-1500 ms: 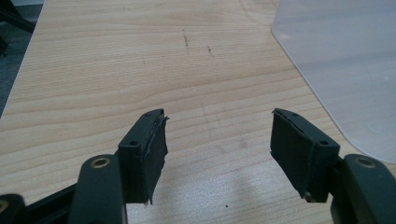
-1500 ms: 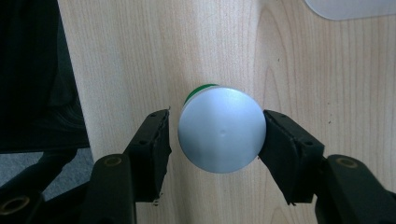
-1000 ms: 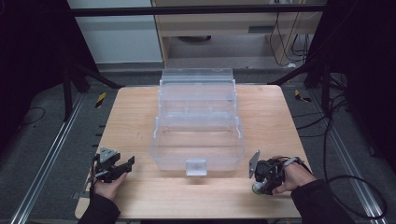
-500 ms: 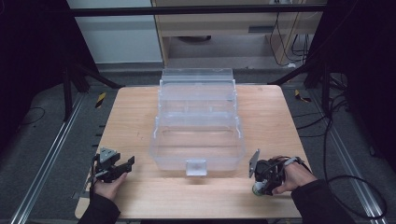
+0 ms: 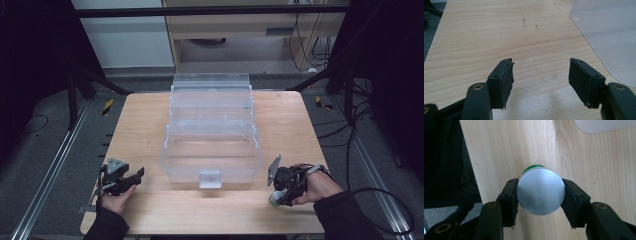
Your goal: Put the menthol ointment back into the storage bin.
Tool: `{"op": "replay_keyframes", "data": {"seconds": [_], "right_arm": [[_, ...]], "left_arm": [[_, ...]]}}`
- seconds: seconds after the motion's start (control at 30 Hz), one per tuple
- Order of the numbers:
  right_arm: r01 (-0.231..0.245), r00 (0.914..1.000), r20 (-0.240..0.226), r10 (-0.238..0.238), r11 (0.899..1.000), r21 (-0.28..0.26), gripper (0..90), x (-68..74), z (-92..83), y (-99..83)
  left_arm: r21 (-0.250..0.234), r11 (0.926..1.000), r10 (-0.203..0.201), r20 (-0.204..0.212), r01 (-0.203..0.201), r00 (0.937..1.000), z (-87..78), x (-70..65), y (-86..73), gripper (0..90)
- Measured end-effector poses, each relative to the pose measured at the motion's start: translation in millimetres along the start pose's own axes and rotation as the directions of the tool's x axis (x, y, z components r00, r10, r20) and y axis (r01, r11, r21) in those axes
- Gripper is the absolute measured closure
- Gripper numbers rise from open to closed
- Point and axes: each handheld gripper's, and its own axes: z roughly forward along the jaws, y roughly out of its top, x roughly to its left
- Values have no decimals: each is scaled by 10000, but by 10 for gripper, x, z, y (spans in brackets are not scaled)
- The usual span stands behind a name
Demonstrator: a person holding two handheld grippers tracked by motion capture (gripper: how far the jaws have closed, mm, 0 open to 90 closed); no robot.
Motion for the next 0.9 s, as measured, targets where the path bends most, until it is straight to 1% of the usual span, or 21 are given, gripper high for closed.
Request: {"op": "replay_keyframes", "data": {"seconds": [0.03, 0.2, 0.37, 0.47, 0.7, 0.73, 0.77, 0.9], "right_arm": [[28, 10000, 6, -28, 10000, -13, 503, -4, -9, 6], [-141, 9998, 156, 144, 9998, -163, 503, -17, -102, 33], [-118, 9996, 251, 126, 9994, -312, 503, -22, -200, 56], [-131, 9994, 320, 141, 9995, -297, 503, -23, -262, 74], [-104, 9981, 595, 132, 9989, -460, 503, -20, -410, 119], [-125, 9982, 575, 153, 9987, -486, 503, -22, -438, 131], [-113, 9977, 663, 147, 9986, -520, 504, -22, -457, 138], [-154, 9970, 747, 197, 9983, -569, 504, -20, -530, 169]], "left_arm": [[6, 10000, 3, -7, -3, 10000, -1, -2, 0, 359], [-6, 10000, -17, -31, 17, 10000, -6, 0, 0, 359], [3, 10000, -33, -37, 33, 10000, -3, 6, 1, 359], [-12, 10000, -43, -32, 43, 10000, -4, 6, 3, 360], [-25, 10000, 7, -32, -7, 10000, -3, -4, 9, 360], [-45, 10000, 11, -31, -11, 10000, -4, -5, 10, 360], [-40, 10000, 14, -14, -14, 10000, -3, -6, 12, 360], [-23, 10000, 56, 25, -56, 10000, 2, -13, 12, 360]]}}
